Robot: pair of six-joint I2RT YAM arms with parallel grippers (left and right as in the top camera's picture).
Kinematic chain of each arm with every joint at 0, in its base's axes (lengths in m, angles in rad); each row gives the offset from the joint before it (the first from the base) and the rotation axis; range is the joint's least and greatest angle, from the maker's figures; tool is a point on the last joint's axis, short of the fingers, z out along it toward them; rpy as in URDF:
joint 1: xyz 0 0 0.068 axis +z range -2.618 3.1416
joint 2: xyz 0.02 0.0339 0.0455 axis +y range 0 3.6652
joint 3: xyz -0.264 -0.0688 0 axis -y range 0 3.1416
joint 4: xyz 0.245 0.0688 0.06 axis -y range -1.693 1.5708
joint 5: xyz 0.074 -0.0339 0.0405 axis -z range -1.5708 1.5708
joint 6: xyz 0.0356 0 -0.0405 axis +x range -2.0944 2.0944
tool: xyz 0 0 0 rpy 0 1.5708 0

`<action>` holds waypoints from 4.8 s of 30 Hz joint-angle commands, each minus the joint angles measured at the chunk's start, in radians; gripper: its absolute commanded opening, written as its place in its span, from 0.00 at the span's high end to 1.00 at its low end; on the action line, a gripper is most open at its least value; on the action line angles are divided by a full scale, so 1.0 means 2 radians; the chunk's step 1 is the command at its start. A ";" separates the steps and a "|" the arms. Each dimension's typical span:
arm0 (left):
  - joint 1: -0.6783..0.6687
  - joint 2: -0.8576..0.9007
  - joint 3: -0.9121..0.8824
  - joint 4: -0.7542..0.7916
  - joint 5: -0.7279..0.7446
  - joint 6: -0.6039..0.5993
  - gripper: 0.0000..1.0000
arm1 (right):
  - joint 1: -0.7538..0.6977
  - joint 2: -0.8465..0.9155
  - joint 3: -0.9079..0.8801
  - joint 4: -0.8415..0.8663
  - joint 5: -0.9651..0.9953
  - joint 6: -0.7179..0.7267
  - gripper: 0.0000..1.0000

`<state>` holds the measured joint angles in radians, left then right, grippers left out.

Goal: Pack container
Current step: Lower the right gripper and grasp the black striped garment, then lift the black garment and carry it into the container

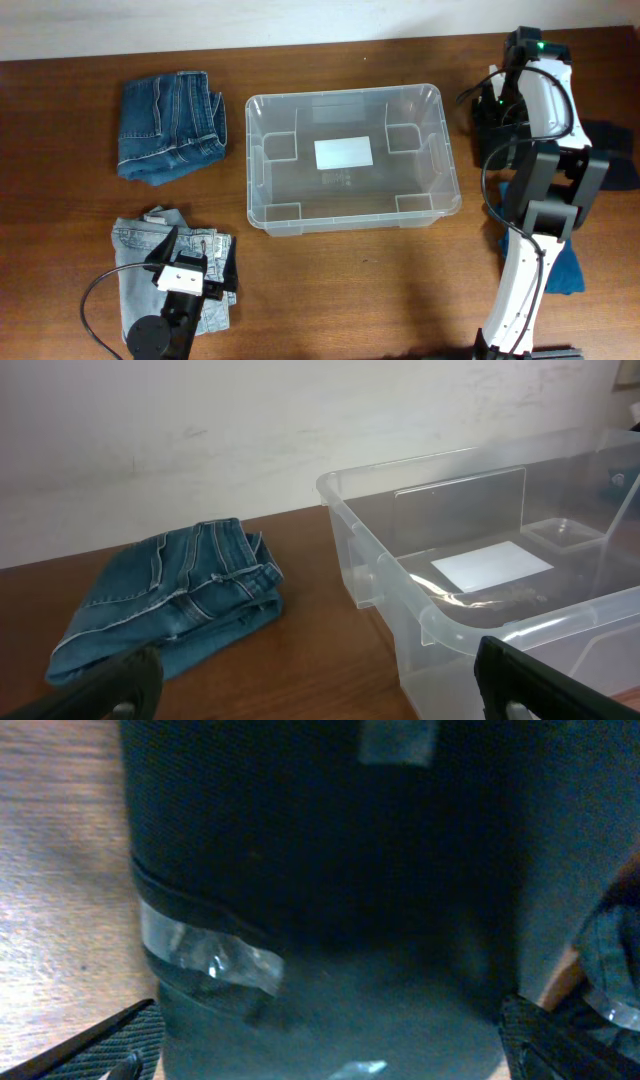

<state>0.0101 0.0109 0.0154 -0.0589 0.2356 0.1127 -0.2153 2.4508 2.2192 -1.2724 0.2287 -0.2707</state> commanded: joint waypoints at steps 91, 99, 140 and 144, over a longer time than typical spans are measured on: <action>0.003 -0.003 -0.003 0.000 0.002 0.008 0.01 | 0.435 -0.065 0.040 -0.064 -0.012 0.415 0.85; 0.003 -0.003 -0.003 0.000 0.002 0.008 0.01 | 0.441 -0.043 0.040 -0.024 -0.021 0.415 0.84; 0.003 -0.003 -0.003 0.000 0.002 0.008 0.01 | 0.412 -0.046 0.088 -0.030 -0.018 0.365 0.41; 0.003 -0.003 -0.003 0.000 0.002 0.008 0.01 | 0.379 -0.046 0.099 -0.058 -0.020 0.370 0.59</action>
<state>0.0101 0.0109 0.0151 -0.0589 0.2356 0.1131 0.6018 2.3798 2.3905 -1.3674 0.1452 0.4633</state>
